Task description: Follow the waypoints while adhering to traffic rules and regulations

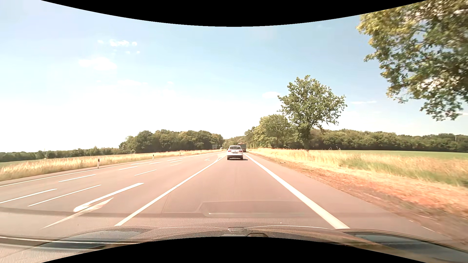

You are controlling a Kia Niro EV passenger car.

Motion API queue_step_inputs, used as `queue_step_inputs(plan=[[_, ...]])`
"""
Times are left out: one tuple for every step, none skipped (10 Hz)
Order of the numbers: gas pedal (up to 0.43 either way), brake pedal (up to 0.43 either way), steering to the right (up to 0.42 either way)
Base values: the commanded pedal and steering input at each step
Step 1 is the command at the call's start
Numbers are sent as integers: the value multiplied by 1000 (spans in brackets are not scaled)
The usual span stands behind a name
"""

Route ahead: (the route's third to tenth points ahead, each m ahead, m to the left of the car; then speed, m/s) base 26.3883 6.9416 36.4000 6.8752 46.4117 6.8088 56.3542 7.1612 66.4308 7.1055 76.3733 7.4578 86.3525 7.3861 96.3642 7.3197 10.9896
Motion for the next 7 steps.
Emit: queue_step_inputs(plan=[[0,0,-4],[0,0,-4],[0,0,-4],[0,0,-4],[0,0,-4],[0,0,-4],[0,0,-4]])
